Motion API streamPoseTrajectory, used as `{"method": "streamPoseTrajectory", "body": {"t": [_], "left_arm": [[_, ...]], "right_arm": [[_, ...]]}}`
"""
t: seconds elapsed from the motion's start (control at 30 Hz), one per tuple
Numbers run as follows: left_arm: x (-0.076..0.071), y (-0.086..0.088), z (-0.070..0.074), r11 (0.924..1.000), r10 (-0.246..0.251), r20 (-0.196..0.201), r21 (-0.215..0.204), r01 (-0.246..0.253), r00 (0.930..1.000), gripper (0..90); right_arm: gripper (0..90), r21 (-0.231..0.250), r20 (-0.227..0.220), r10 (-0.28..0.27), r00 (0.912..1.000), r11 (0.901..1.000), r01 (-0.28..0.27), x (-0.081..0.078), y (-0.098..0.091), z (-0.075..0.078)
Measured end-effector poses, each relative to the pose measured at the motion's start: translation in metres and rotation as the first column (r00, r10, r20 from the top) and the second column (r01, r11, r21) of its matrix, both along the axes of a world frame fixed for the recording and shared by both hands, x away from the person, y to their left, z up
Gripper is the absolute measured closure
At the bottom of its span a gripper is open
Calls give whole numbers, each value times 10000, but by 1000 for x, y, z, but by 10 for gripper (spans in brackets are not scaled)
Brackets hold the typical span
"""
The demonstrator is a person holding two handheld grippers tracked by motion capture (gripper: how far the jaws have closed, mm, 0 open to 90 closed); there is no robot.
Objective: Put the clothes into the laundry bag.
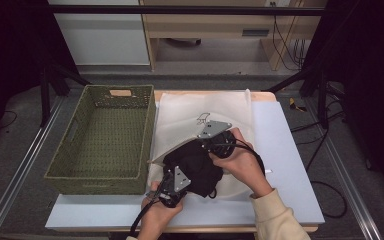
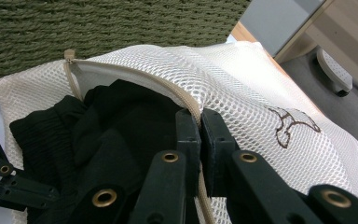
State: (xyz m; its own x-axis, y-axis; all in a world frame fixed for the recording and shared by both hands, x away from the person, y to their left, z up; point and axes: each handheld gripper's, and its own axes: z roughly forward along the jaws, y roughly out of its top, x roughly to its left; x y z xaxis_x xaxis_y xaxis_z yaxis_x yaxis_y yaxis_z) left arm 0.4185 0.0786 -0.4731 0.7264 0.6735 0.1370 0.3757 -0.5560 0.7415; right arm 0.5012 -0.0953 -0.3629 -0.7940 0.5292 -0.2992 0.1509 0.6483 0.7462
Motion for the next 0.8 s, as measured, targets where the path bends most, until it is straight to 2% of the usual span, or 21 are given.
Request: {"method": "streamPoseTrajectory", "body": {"t": [0.37,0.8], "left_arm": [[6,-2,0,10000,44,0,52,-44,10000,900],[11,-8,0,9994,76,170,337,-82,9998,900]], "right_arm": [[869,-56,2,43,10000,10000,-43,0,2,-1],[869,-18,-12,-9,10000,10000,9,0,1,-1]]}}
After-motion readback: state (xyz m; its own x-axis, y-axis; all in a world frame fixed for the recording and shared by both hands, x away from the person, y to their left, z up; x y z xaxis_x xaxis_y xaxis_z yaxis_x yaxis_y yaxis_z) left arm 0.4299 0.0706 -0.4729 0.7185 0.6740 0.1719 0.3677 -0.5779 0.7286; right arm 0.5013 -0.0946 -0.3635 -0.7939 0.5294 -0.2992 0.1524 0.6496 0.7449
